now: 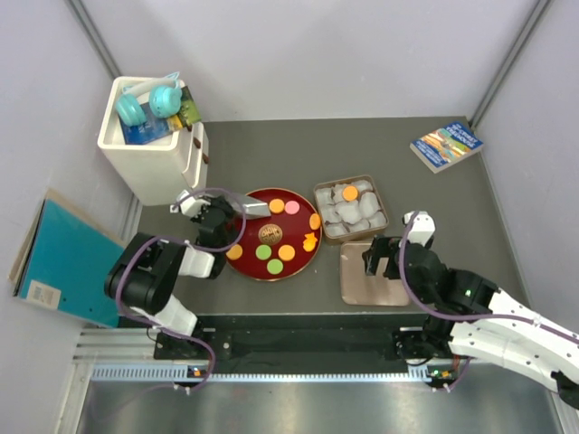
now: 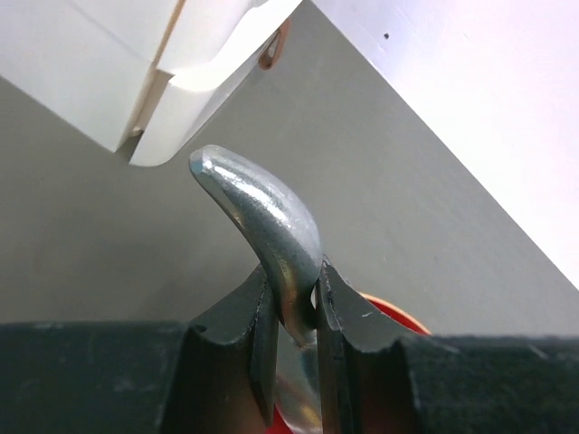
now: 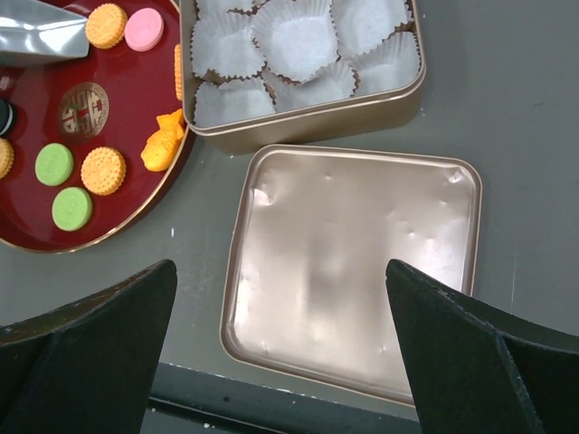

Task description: Pack the cookies

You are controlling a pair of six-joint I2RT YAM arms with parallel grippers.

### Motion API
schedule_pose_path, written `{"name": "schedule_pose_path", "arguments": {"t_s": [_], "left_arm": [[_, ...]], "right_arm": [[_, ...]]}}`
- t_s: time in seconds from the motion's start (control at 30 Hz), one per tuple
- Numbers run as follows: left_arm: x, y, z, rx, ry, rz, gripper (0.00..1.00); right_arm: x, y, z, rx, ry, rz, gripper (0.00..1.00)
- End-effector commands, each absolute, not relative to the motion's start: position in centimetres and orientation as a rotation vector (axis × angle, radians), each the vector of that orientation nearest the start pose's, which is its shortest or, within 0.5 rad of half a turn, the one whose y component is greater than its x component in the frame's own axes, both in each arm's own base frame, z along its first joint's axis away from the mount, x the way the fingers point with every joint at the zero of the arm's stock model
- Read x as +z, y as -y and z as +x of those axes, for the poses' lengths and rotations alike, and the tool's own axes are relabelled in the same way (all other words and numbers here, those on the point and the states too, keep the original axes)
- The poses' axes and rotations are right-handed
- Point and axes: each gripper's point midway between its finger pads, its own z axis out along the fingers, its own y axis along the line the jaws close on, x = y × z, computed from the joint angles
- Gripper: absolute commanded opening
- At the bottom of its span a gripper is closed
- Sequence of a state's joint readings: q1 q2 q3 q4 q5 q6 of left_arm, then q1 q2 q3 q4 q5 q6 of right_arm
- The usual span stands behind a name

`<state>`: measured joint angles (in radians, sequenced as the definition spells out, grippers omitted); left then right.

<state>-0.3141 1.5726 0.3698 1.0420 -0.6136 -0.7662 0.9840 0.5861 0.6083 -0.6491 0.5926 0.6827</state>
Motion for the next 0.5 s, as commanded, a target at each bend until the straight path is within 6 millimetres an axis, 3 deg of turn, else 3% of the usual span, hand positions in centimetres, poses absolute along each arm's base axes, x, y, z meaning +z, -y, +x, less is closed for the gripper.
{"name": "schedule_pose_path", "arguments": {"t_s": [0.0,0.47], "left_arm": [[8.8,4.6,40.2,-0.181,-1.555,-0.748,0.0],[9.7,9.9,41.6,-0.381,-1.533,-0.544,0.0]], "right_arm": [[16.5,-14.3,18.5,0.388,-2.083,0.023,0.99],[16.1,-14.0,18.5,0.362,-2.093,0.022,0.99]]}}
